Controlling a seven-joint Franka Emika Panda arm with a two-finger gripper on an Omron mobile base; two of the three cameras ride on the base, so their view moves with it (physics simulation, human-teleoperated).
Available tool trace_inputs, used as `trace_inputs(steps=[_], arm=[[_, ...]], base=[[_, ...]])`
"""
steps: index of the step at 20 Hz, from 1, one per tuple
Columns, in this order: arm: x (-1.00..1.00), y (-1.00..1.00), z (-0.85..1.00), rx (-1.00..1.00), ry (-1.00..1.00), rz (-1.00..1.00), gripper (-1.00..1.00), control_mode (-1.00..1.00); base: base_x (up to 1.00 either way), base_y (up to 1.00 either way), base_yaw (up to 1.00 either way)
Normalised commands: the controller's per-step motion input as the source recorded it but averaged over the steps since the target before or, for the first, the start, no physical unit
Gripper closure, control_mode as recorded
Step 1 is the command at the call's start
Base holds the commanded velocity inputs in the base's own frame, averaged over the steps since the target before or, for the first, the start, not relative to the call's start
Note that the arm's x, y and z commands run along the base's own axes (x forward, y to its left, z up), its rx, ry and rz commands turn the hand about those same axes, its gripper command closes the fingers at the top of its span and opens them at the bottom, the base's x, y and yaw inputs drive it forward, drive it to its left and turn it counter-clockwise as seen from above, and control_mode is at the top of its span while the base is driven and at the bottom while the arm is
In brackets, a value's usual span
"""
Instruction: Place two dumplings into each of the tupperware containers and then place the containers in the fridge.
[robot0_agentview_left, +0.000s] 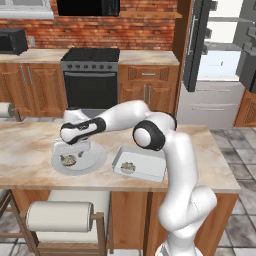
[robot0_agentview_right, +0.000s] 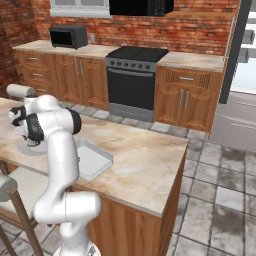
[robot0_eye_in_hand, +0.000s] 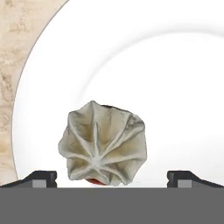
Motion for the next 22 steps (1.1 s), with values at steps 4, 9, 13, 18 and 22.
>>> trace_inputs(steps=[4, 9, 13, 18, 22], arm=[[0.23, 0.22, -0.07, 0.0, 0.12, 0.0, -1.0, -1.0], [0.28, 0.04, -0.1, 0.0, 0.07, 0.0, -1.0, -1.0], [0.12, 0.09, -0.2, 0.0, 0.07, 0.0, -1.0, -1.0], [-0.09, 0.04, -0.02, 0.0, 0.05, 0.0, -1.0, -1.0], [-0.52, -0.03, 0.0, 0.0, 0.0, 0.0, -1.0, -1.0]], base=[[0.0, 0.0, 0.0], [0.0, 0.0, 0.0], [0.0, 0.0, 0.0], [0.0, 0.0, 0.0], [0.0, 0.0, 0.0]])
